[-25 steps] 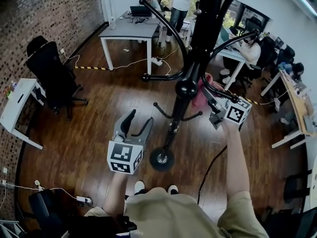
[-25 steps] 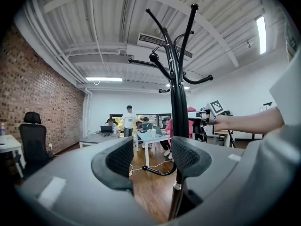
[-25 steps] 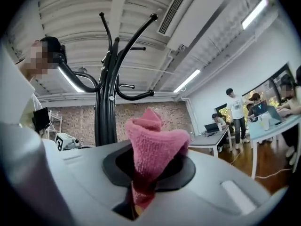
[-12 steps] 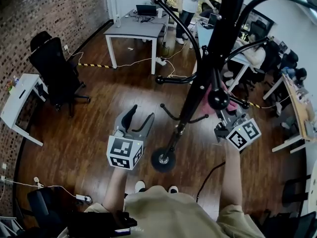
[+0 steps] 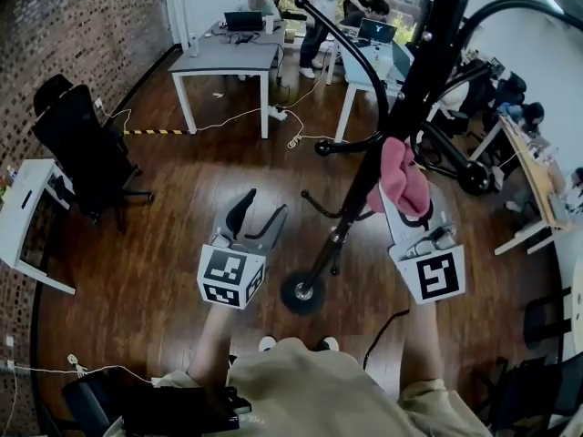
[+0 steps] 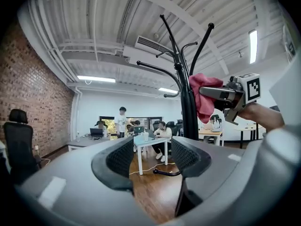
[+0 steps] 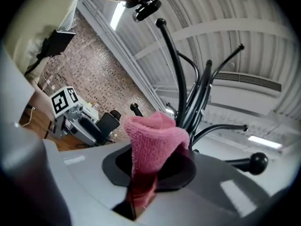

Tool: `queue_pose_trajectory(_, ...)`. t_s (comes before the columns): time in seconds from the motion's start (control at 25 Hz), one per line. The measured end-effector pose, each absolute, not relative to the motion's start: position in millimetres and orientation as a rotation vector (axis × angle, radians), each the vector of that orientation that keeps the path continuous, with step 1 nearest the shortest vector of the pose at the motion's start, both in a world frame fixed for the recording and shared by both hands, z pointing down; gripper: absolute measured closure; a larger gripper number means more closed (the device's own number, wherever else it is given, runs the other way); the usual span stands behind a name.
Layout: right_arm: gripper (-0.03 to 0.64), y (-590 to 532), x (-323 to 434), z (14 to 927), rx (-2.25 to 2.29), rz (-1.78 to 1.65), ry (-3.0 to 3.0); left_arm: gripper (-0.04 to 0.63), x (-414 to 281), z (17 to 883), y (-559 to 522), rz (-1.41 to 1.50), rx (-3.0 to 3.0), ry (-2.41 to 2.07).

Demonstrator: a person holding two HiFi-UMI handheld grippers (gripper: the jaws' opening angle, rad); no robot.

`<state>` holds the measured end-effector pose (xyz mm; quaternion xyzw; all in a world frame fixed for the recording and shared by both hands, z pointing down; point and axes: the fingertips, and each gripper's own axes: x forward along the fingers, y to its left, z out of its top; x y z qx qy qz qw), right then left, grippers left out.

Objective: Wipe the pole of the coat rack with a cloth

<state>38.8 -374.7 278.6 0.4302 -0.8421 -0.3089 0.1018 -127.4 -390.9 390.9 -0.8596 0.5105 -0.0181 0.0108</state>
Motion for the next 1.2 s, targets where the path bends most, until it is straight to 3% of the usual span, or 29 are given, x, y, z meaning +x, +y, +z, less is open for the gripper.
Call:
queue_pose_trajectory(0.36, 0.563, -396.2, 22.5, 344.5, 1.292, -0.855, -2.209, 0.354, -149.3, 403.3, -386.2, -0.023, -2.764, 1.507)
queue_pose_trajectory(0.92, 0.563, -392.4, 34.5, 563.9, 0.783, -0.129, -2.347, 0.354, -123.7, 426.6, -366.9, -0.108, -2.786, 1.546)
queue_pose_trajectory(1.2, 0.563, -354.9, 18.8, 561.4, 0.483, 0.026, -2.513, 0.354, -120.7, 429.0, -355.7, -0.163, -2.759, 1.604)
